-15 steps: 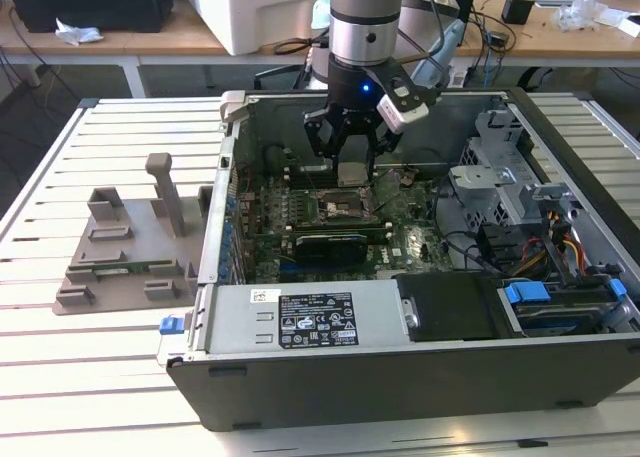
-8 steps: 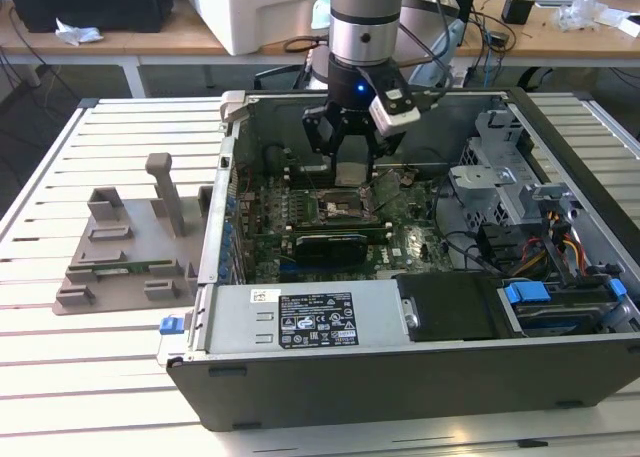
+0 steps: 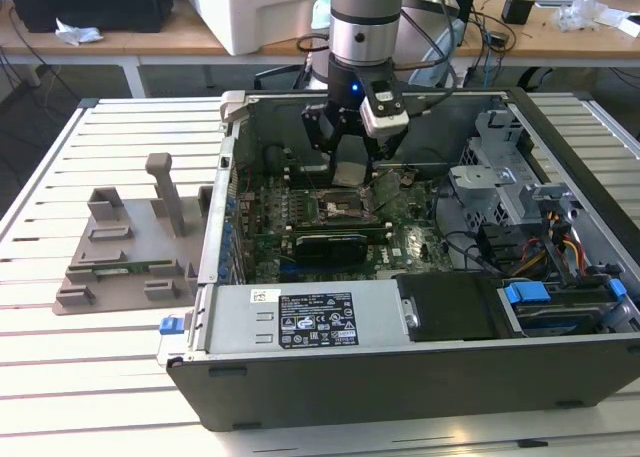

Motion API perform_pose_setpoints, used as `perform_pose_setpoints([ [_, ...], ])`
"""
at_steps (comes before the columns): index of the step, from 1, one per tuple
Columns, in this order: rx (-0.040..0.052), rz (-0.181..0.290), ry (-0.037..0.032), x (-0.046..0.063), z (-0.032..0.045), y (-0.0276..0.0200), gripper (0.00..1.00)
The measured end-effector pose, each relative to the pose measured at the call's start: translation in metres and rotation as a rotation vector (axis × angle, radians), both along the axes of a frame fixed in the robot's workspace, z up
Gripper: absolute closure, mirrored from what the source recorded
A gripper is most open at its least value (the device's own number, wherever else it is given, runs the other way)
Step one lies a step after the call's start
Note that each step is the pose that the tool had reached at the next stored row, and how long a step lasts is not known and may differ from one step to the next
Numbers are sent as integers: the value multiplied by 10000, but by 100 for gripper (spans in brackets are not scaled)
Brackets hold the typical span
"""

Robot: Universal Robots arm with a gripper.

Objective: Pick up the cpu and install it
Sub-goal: 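Place the cpu into insertion slot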

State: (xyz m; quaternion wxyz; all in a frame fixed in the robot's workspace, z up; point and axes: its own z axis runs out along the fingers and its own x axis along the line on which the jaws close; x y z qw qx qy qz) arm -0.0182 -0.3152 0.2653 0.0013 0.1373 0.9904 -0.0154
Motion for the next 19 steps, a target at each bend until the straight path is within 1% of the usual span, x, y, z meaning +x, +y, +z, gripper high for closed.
perform_pose_setpoints([
  [2,0,-587,0,0,0,0,46],
  [5,-1,-1286,0,0,0,0,46],
  [9,0,-1776,0,0,-1,0,46],
  [12,0,-2411,0,0,-1,0,46],
  [16,0,-2865,0,0,-1,0,46],
  [19,0,-3441,1,0,-2,0,46],
])
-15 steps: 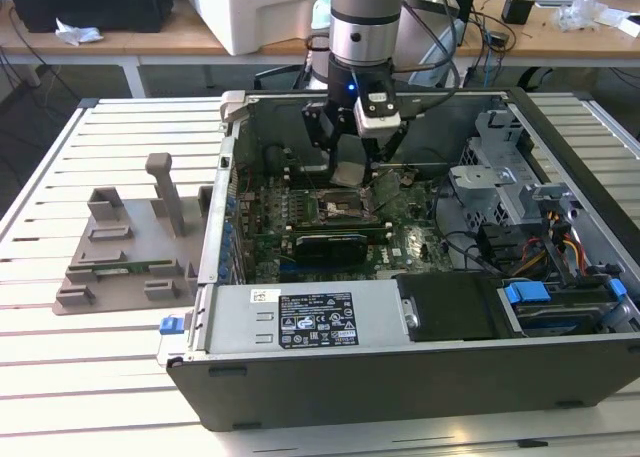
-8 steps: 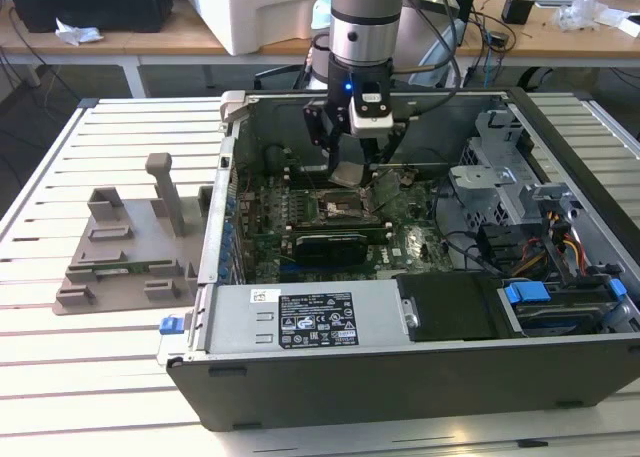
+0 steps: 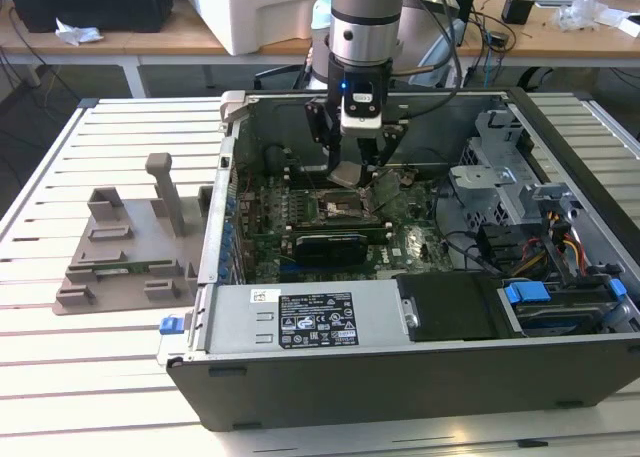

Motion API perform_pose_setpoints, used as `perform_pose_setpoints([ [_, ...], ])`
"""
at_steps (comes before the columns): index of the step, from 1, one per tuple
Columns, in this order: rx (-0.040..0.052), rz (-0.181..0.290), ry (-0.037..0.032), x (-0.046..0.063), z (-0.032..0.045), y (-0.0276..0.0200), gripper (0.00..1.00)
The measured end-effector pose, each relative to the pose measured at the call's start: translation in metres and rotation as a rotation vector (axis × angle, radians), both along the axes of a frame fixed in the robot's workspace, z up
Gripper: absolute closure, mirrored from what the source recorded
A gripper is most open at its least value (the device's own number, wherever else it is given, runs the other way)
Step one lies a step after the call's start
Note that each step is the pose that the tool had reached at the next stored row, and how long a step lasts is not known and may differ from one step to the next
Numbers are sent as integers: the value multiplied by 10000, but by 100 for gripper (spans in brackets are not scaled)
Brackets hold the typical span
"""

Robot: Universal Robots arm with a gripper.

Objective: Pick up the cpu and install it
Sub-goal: 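Place the cpu into insertion slot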

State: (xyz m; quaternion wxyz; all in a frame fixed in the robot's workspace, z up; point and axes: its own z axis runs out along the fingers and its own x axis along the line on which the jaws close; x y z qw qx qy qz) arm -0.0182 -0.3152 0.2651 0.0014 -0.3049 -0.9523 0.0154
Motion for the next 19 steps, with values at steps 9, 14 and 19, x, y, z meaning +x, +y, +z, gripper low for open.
perform_pose_setpoints([
  [9,0,-1214,0,0,-1,0,46],
  [14,1,-1833,-1,0,-1,0,46],
  [19,0,-2664,0,0,-1,0,46],
])
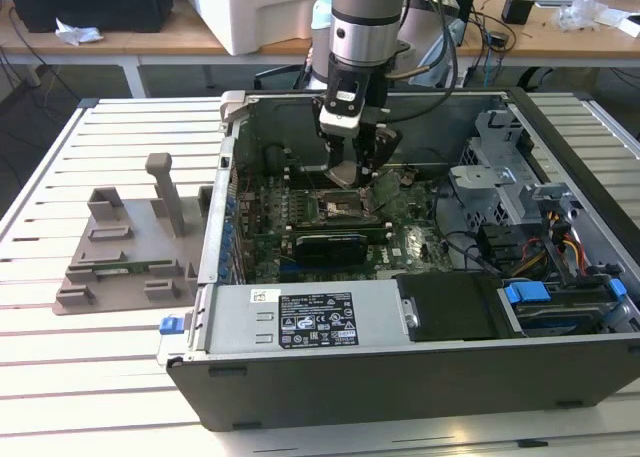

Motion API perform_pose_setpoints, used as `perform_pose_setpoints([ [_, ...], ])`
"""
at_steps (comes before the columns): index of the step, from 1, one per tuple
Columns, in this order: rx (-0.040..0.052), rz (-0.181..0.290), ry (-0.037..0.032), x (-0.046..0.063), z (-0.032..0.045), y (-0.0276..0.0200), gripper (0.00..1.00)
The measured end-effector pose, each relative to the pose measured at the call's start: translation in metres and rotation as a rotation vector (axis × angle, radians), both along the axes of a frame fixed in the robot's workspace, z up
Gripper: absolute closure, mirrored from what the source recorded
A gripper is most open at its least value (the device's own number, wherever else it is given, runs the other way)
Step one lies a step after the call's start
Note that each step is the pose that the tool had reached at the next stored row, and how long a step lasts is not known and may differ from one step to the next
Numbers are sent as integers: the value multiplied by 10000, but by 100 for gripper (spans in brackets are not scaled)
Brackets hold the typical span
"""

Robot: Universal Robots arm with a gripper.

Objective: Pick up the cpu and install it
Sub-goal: 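Place the cpu into insertion slot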

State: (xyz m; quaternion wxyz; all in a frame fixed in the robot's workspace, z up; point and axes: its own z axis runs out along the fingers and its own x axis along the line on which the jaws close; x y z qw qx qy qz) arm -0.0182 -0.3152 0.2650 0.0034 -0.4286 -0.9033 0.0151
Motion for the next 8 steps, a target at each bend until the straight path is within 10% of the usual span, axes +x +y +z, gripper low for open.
perform_pose_setpoints([
  [8,0,-1120,0,0,-1,0,46],
])
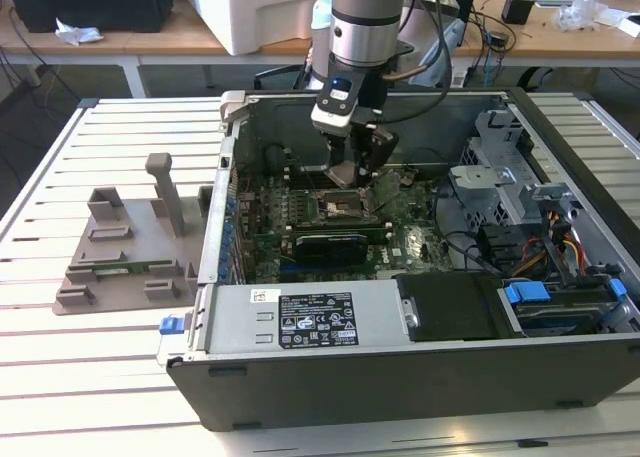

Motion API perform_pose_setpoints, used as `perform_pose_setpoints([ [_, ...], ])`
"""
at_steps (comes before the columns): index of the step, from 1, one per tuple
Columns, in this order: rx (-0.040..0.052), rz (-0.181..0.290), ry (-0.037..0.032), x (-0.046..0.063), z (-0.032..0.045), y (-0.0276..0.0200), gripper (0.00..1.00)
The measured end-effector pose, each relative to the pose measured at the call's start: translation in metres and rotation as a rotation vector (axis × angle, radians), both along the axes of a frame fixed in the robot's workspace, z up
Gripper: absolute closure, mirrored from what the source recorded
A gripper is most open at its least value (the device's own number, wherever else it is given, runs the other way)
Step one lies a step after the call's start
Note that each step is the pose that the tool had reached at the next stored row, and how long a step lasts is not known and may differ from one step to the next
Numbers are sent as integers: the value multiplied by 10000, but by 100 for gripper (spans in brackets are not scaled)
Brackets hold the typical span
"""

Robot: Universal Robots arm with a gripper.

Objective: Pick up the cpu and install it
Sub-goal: 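Place the cpu into insertion slot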

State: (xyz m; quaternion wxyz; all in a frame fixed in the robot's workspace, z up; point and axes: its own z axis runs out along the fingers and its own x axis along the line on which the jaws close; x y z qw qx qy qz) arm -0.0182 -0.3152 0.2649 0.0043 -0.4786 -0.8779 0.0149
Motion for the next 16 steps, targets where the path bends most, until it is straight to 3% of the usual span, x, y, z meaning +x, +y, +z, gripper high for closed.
perform_pose_setpoints([
  [16,1,-2367,0,0,-2,0,46],
])
